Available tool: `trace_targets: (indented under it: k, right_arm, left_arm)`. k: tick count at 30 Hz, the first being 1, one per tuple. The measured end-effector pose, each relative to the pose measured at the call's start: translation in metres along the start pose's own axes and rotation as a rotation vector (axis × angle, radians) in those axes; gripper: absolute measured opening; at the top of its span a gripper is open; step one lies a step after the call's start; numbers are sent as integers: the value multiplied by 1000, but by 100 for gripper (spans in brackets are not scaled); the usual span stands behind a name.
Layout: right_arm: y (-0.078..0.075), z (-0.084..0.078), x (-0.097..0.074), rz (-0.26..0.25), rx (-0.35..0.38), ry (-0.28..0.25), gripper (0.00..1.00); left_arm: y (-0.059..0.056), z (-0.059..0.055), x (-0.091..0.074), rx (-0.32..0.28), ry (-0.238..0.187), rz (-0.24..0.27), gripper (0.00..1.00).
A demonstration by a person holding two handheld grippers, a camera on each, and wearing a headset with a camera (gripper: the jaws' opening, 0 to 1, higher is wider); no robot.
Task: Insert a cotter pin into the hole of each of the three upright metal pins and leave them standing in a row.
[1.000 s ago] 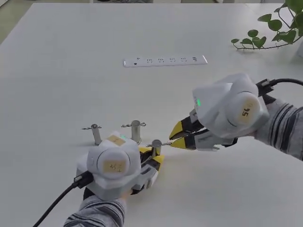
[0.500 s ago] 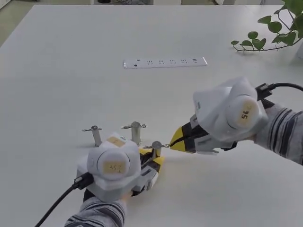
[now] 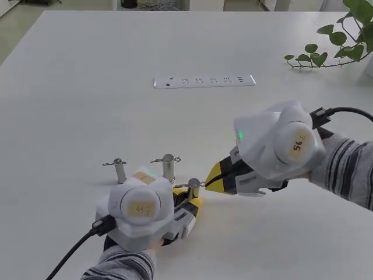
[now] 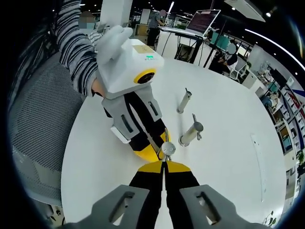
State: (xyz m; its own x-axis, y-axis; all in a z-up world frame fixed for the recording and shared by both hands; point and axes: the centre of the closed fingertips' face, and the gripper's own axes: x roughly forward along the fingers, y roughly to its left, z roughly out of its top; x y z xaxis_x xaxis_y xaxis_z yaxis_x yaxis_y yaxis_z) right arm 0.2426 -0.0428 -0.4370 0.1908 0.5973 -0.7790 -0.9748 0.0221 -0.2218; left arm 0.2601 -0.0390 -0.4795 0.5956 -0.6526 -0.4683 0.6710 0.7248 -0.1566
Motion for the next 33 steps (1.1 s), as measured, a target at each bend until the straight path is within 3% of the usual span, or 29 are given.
trace_targets:
  k: [8, 14, 24, 33]
  right_arm:
    - [0, 0, 0, 3, 33, -3, 0]
    - [-9, 11, -4, -16, 66, -45, 2]
    - [-6, 16, 16, 29, 95, -42, 12]
    - [-6, 6, 29, 48, 105, -6, 11]
  left_arm:
    - [0, -1, -1, 8, 7, -1, 11]
    - [5, -3, -8, 37, 27, 19, 19]
    - [5, -4, -25, 28, 44, 8, 35]
    - [11, -4, -38, -18, 41, 11, 44]
